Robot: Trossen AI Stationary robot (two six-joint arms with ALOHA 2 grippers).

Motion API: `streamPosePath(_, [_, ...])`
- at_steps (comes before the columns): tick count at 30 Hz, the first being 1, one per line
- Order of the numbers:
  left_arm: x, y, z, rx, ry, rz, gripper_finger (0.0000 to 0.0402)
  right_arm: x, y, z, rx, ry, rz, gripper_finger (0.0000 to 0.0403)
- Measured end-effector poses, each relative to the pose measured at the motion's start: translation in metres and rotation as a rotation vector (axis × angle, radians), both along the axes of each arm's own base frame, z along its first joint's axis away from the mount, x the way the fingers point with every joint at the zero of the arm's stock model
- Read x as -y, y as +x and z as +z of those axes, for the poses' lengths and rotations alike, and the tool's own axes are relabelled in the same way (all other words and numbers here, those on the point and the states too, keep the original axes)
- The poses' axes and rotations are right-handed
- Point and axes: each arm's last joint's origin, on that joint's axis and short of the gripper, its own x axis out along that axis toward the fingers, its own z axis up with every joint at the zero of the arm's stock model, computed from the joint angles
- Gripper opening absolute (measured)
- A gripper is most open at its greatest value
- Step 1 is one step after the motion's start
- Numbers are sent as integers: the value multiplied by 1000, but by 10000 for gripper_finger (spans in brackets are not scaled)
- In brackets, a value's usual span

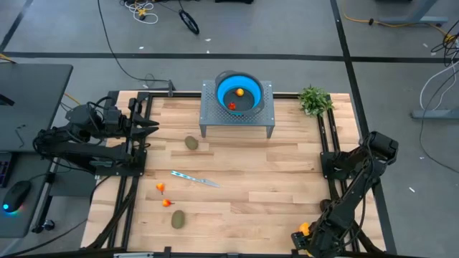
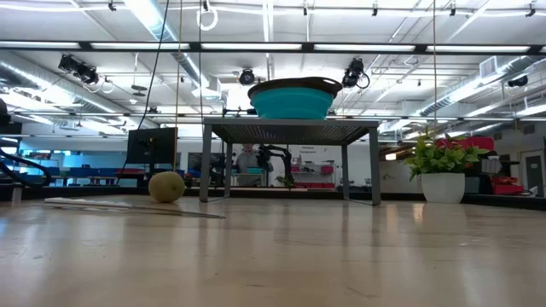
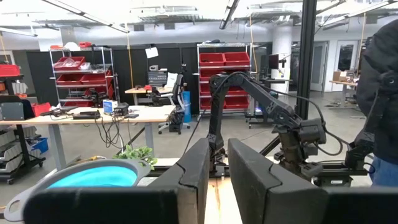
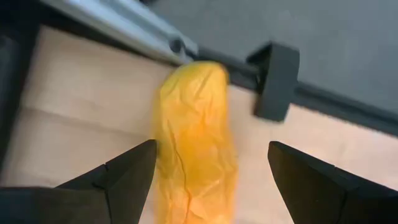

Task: Pick & Place Fruit
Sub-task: Put the mango into the blue bin

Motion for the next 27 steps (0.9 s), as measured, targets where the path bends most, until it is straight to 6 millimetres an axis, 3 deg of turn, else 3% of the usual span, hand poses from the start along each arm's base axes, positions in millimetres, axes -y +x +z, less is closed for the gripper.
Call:
streamPosePath(19, [0, 0, 0, 0, 0, 0, 68, 0, 5, -8, 74, -64, -33, 318])
streamPosePath(27, [0, 0, 0, 0, 0, 0, 68, 0, 10, -20, 98, -129, -57, 318])
